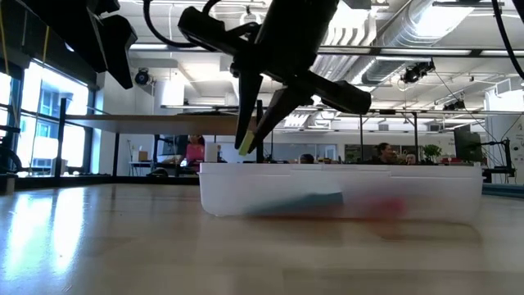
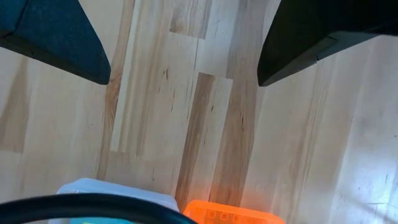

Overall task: Pack school essentials
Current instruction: Put the eraser into the supply box

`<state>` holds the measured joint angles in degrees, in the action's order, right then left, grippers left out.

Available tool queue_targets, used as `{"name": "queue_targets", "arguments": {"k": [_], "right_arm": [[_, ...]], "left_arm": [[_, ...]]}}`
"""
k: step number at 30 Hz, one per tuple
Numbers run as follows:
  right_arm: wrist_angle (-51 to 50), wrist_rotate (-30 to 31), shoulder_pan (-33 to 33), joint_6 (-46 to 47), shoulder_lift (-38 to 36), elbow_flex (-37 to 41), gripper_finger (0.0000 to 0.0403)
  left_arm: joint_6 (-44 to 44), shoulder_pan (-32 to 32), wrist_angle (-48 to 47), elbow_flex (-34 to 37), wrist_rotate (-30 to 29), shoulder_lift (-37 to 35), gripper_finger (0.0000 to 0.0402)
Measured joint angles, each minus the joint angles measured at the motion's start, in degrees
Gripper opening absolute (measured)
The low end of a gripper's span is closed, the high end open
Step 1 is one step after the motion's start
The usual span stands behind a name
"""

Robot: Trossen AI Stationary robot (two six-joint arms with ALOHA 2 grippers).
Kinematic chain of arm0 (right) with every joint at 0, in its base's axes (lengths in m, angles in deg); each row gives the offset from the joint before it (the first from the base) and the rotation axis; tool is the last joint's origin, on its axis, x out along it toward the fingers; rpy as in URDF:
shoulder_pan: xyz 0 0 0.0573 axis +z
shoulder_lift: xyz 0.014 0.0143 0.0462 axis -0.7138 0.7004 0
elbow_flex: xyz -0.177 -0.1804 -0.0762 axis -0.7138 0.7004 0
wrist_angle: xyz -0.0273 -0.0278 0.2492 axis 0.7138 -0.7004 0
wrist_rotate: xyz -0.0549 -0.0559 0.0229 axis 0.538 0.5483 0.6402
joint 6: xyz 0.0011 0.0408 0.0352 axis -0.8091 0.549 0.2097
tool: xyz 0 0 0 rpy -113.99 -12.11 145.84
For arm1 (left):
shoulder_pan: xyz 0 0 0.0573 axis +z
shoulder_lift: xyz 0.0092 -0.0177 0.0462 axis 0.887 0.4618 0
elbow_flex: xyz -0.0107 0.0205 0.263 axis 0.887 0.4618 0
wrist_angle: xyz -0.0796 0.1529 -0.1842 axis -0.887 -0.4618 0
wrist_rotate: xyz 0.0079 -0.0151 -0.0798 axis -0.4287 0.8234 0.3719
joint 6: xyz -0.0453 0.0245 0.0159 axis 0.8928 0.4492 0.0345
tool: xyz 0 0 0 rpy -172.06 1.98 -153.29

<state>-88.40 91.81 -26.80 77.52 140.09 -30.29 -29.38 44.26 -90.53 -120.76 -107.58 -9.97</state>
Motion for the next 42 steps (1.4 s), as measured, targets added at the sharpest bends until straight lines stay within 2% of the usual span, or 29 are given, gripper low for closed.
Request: {"name": "queue_targets", "arguments": {"k": [10,33,42], "right_arm": [[-0.34,-0.05,0.00,0.00,-0.02,0.00,0.0094],[-2.05,-4.47,0.00,-1.31,-0.07,0.02,0.0097],[-3.33,-4.51,0.00,-0.44,-0.07,0.02,0.0158]], "left_arm": [[0.00,0.00,0.00,0.00,0.01,0.00,0.0397],[0.00,0.00,0.00,0.00,0.03,0.00,0.0397],[0.00,0.00,0.00,0.00,0.04,0.00,0.0397]]}}
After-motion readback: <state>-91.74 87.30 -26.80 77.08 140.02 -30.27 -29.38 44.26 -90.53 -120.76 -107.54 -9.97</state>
